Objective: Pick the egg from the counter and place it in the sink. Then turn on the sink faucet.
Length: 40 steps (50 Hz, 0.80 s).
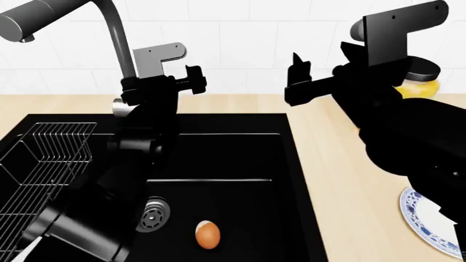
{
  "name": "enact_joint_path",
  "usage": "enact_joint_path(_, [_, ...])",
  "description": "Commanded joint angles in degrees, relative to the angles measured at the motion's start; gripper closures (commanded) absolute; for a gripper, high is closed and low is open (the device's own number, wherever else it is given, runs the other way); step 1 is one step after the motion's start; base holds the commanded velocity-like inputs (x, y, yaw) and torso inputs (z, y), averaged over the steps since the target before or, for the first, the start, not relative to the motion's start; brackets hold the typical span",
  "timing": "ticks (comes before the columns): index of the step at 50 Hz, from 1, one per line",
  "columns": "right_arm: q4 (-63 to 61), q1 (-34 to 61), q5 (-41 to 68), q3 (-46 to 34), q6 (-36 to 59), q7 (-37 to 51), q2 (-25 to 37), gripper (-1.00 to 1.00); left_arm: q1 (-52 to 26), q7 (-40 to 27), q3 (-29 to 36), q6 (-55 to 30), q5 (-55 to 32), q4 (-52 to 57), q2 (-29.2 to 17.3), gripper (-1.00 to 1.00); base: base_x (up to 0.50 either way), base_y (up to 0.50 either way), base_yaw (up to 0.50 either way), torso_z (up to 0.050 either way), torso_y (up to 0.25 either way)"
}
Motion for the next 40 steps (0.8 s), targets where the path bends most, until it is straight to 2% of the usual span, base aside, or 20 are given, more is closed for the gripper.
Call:
enact_joint_path(1, [0.1,-0.5,-0.1,-0.2,-0.5,-0.4,-0.1,-1.00,0.4,0.6,1.5,0.7,-1.0,-0.4,0.1,-1.00,0.00,0.00,0.00,0.000,0.000])
enact_joint_path(14, [0.1,-1.4,-0.2,-0.3,-1.2,-0.8,0.0,-1.00,1.1,0.3,0.5,1.0,0.6,-0.5,0.1,-1.00,0.00,0.00,0.00,0.000,0.000])
enact_joint_path(20, [0.2,-1.6,-0.3,-0.5,-1.3,-0.9,0.0,-1.00,1.2,-0.8,-3.0,1.2,3.5,-0.5,0.0,-1.00,0.00,0.00,0.00,-0.002,-0.143])
enact_joint_path(24, [0.0,-1.7,-0.3,-0.7,-1.3,-1.0,0.0,-1.00,0.9,1.4,-6.3,0.6,4.0,-0.5,0.1,-1.00,0.00,0.00,0.00,0.000,-0.049])
enact_joint_path(32, [-0.1,-2.1,-0.2,-0.9,-1.5,-1.3,0.0,-1.00,0.5,3.2,0.1,4.8,-1.7,-0.3,0.1,-1.00,0.00,0.00,0.00,0.000,0.000])
enact_joint_path(40, [0.1,-2.3,-0.3,-0.9,-1.8,-1.4,0.0,-1.00,1.0,2.2,2.1,4.5,-2.9,-0.5,0.1,-1.00,0.00,0.00,0.00,0.000,0.000])
